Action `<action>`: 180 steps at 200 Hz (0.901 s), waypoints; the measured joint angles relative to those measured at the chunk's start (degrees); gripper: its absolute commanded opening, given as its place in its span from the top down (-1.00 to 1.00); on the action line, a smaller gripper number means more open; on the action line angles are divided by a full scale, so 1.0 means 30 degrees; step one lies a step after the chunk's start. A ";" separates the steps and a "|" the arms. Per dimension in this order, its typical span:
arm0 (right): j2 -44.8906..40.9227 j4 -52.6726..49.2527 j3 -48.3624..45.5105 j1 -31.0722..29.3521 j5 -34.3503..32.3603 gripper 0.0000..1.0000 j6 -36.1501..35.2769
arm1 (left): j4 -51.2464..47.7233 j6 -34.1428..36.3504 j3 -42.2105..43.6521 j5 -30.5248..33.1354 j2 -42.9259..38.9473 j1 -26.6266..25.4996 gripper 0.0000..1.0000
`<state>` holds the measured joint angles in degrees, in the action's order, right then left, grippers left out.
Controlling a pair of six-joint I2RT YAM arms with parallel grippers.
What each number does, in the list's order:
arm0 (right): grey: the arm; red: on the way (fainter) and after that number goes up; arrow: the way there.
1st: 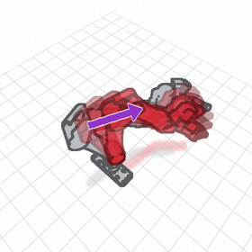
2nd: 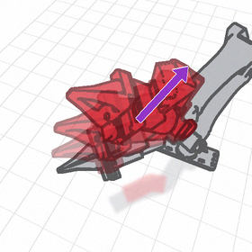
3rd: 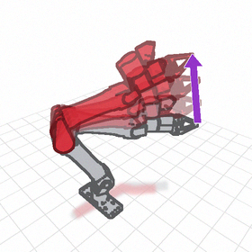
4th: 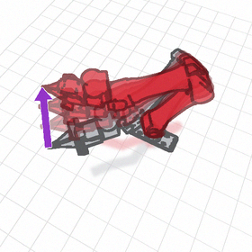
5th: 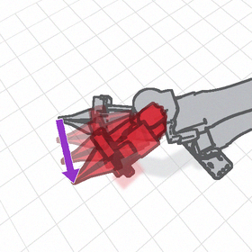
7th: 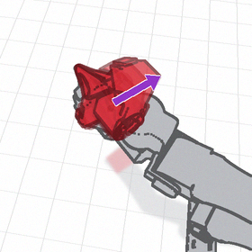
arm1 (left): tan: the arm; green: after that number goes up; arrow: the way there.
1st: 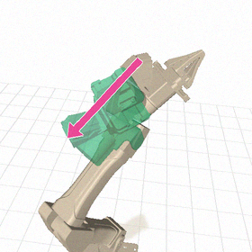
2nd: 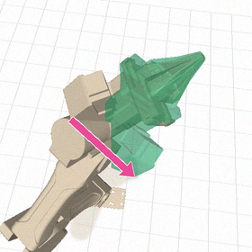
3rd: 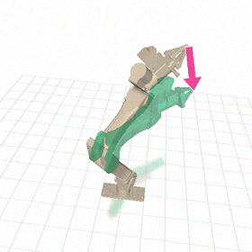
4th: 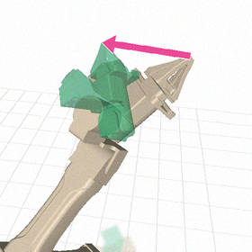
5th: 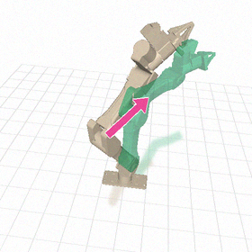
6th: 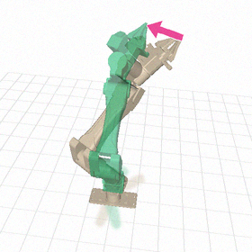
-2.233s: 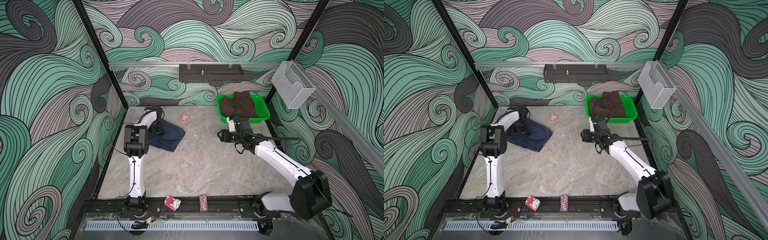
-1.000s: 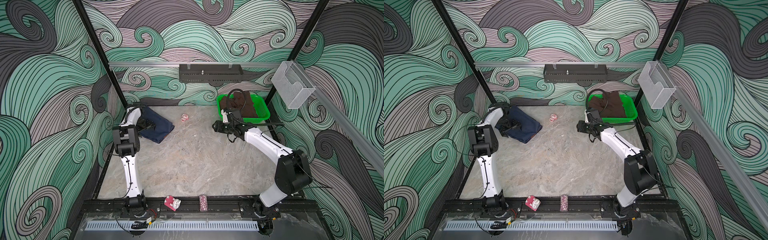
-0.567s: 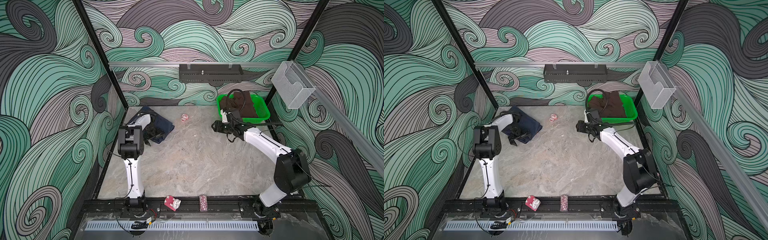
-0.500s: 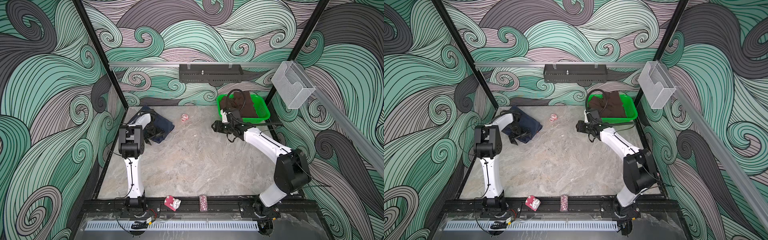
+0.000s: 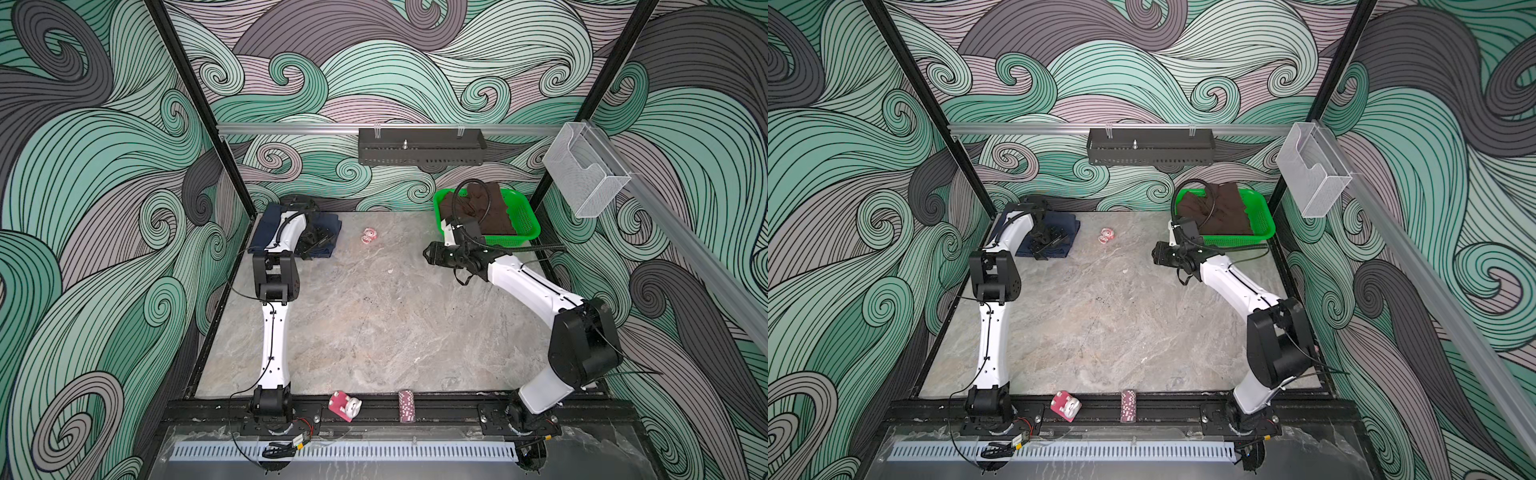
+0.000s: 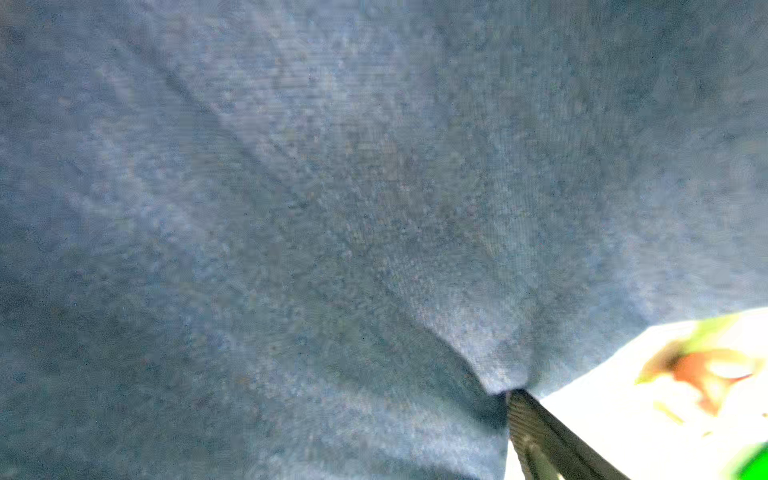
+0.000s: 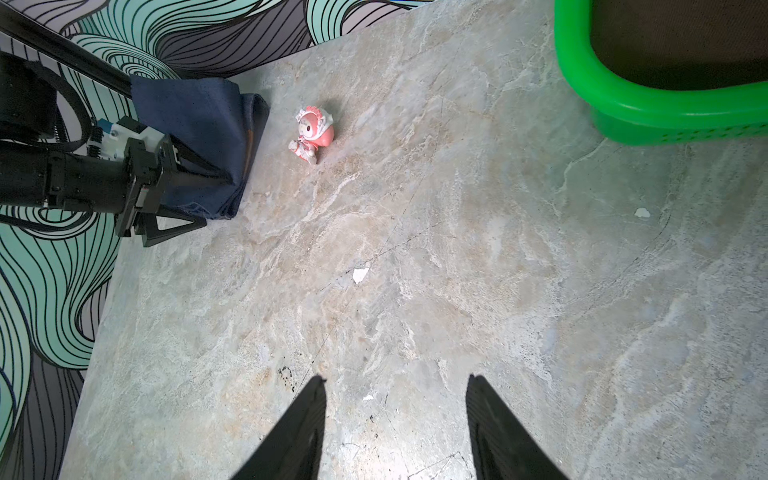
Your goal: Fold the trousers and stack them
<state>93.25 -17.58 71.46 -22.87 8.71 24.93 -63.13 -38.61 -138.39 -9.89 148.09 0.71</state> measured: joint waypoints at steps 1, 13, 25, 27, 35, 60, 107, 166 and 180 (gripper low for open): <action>-0.0007 -0.0007 0.0000 0.0000 -0.0007 -0.11 -0.0007 | 0.0007 -0.0015 -0.0015 -0.0015 0.0000 0.0007 -0.96; -0.0233 -0.0029 -0.0073 0.0000 -0.0109 -0.11 -0.0102 | 0.0044 -0.0087 -0.0073 -0.0211 0.0029 0.0117 -0.97; -0.0423 -0.0066 -0.0153 0.0022 -0.0240 -0.12 -0.0175 | 0.0073 -0.0087 -0.0022 -0.0393 0.0015 0.0204 -0.97; -0.0459 -0.0058 -0.0160 0.0029 -0.0277 -0.12 -0.0189 | 0.0117 -0.0080 0.0051 -0.0459 -0.0029 0.0226 -0.97; -0.0546 -0.0066 -0.0189 0.0066 -0.0335 -0.12 -0.0248 | 0.0364 -0.0066 0.0517 -0.0648 -0.0291 0.0277 -0.97; -0.0772 0.0000 -0.0299 0.0240 -0.0641 -0.14 -0.0663 | 0.1654 0.0219 0.4175 -0.0984 -0.2521 0.0284 -0.97; -0.3381 0.1406 -0.2922 0.0568 -0.3038 -0.90 -0.2025 | 0.6360 0.0736 1.2983 -0.0350 -1.1540 0.0095 -0.97; -0.7868 0.3949 -0.8823 0.2499 -0.8051 -0.99 -0.4889 | 1.3216 0.1654 2.1762 0.4947 -2.0356 0.0080 -0.97; -0.9296 0.4488 -1.0448 0.3271 -0.8925 -0.99 -0.5661 | 1.4608 0.1902 2.4378 0.6339 -2.1150 0.0080 -0.97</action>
<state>65.36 -4.12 40.12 -13.06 -18.06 7.94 -19.31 -32.91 -65.25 9.13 84.64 0.95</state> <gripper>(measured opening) 0.996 0.986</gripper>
